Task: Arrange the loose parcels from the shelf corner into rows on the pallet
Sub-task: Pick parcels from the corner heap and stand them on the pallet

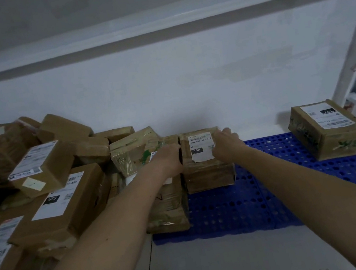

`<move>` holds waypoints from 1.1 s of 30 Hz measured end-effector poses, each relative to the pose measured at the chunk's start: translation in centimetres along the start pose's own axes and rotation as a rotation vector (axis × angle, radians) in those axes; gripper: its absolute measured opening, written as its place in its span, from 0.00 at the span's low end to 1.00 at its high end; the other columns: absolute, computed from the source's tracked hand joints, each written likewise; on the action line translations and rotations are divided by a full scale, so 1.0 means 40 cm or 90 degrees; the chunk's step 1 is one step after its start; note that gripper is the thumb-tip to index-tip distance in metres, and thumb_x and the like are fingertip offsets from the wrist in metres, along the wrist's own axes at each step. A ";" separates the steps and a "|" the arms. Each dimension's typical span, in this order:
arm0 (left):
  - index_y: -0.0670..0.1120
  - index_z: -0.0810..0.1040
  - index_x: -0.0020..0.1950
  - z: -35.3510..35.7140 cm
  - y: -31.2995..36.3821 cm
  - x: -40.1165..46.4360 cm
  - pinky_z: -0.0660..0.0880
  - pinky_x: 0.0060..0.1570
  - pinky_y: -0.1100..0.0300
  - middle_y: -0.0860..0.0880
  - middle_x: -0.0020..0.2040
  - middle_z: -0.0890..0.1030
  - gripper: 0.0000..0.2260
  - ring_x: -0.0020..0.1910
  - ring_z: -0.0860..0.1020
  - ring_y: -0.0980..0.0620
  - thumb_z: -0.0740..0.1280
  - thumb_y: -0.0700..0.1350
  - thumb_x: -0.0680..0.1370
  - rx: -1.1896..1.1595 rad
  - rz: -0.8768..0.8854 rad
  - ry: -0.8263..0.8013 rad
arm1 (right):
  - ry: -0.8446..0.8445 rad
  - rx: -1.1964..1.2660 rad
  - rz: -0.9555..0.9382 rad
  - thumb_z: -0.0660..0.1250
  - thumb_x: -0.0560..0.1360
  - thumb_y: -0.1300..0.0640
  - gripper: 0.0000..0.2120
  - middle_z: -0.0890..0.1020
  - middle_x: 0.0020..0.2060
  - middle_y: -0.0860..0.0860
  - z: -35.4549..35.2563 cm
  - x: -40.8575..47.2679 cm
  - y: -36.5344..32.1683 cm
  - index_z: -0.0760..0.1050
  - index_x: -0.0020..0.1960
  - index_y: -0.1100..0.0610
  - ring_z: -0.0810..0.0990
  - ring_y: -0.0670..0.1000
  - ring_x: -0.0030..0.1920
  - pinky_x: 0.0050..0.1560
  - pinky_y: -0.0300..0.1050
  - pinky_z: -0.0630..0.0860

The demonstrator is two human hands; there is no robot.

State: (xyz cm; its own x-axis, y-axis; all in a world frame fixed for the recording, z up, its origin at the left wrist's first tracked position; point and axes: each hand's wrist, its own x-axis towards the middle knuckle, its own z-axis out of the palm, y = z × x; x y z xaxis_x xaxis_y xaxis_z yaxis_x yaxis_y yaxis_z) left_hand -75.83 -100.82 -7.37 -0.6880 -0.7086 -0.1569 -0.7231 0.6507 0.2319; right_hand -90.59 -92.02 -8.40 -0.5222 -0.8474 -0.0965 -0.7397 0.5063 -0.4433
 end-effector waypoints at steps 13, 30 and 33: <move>0.47 0.81 0.48 -0.072 -0.122 -0.320 0.78 0.44 0.55 0.47 0.46 0.82 0.08 0.44 0.80 0.48 0.63 0.47 0.79 0.119 -0.246 0.243 | -0.095 -0.047 -0.414 0.61 0.78 0.58 0.12 0.78 0.54 0.57 0.039 -0.124 -0.284 0.76 0.56 0.65 0.76 0.56 0.56 0.53 0.48 0.73; 0.47 0.78 0.58 -0.146 -0.451 -0.656 0.76 0.50 0.52 0.44 0.55 0.81 0.10 0.53 0.79 0.44 0.61 0.42 0.79 0.105 -0.350 0.316 | -0.129 0.026 -0.497 0.66 0.77 0.53 0.18 0.75 0.64 0.53 0.189 -0.351 -0.686 0.73 0.65 0.57 0.74 0.53 0.61 0.54 0.41 0.71; 0.46 0.78 0.60 -0.168 -0.557 -0.729 0.77 0.52 0.52 0.43 0.59 0.78 0.11 0.55 0.78 0.44 0.64 0.40 0.78 0.071 -0.370 0.315 | -0.141 0.050 -0.516 0.66 0.76 0.54 0.15 0.77 0.60 0.53 0.241 -0.400 -0.791 0.76 0.61 0.57 0.76 0.53 0.57 0.54 0.43 0.73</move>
State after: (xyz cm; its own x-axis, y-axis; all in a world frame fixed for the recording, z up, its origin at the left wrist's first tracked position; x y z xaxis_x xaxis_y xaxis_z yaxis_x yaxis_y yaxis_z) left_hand -39.25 -96.50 -1.53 -0.1066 -0.9673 0.2300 -0.9799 0.1415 0.1407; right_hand -54.73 -96.03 -1.40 0.2586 -0.9598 0.1093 -0.8135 -0.2774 -0.5112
